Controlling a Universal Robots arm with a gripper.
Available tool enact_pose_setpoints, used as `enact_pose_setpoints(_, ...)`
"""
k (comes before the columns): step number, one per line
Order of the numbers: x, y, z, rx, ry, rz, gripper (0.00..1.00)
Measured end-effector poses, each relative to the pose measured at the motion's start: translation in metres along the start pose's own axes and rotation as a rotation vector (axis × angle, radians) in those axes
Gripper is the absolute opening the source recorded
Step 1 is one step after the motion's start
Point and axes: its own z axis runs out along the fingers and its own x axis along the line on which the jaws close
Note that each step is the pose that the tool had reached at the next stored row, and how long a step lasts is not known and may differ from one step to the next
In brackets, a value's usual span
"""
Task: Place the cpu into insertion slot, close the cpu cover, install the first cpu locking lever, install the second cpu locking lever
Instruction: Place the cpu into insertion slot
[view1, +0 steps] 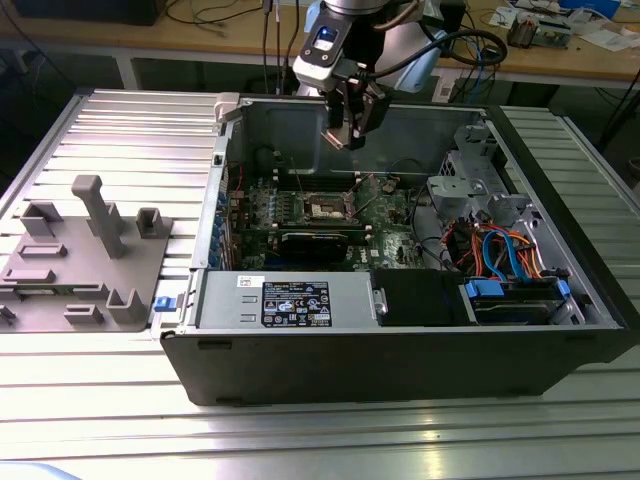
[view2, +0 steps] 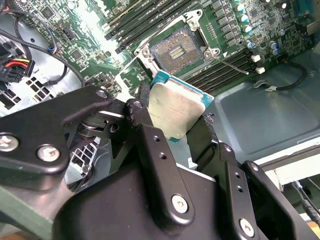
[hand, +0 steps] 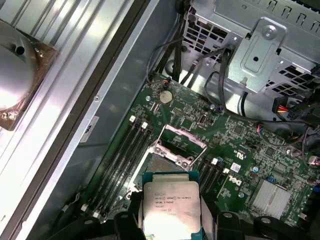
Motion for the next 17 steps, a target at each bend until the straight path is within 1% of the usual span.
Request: enact_pose_setpoints(17, 0.0000, 0.0000, 0.0000, 0.0003, -0.0051, 0.049, 0.54)
